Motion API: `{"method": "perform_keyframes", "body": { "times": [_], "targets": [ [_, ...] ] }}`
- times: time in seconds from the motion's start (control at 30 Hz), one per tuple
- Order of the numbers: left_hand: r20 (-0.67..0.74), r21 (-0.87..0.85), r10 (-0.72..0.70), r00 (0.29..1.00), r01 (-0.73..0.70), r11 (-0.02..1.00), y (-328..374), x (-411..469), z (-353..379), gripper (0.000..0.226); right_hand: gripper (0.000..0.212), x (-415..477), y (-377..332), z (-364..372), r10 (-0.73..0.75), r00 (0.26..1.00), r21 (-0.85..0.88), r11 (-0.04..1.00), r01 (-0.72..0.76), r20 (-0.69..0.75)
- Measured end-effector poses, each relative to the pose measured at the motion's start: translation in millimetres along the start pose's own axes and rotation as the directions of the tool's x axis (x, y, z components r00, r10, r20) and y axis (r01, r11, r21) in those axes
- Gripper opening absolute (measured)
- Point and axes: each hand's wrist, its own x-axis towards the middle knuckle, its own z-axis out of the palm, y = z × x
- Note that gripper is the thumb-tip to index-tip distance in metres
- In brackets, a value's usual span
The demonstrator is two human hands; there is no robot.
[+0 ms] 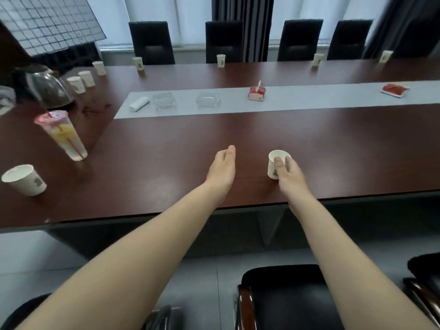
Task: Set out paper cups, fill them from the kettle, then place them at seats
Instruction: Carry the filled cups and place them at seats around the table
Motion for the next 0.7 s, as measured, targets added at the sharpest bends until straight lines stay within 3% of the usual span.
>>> {"method": "perform_keyframes", "body": {
  "times": [0.2, 0.43, 0.7],
  "targets": [
    [-0.034, 0.032, 0.106, 0.994, -0.105, 0.994, -15.7, -110.5, -101.0, 0.048, 0.061, -137.6, -46.3, 53.6, -0.04, 0.975, 0.072, 0.997, 0.025, 0.22],
    [-0.13, 0.064, 0.088, 0.988, -0.081, 0.995, -65.1, -243.2, -238.9, 0.046, 0.063, -311.9, -81.7, 134.8, -0.067, 0.94, 0.063, 0.997, 0.049, 0.333],
    [-0.245, 0.045, 0.088, 0.966, -0.08, 0.996, -94.8, -356.4, -355.7, 0.043, 0.059, -443.6, -112.9, 204.9, -0.089, 0.858, 0.03, 0.996, 0.086, 0.506]
  ]
}}
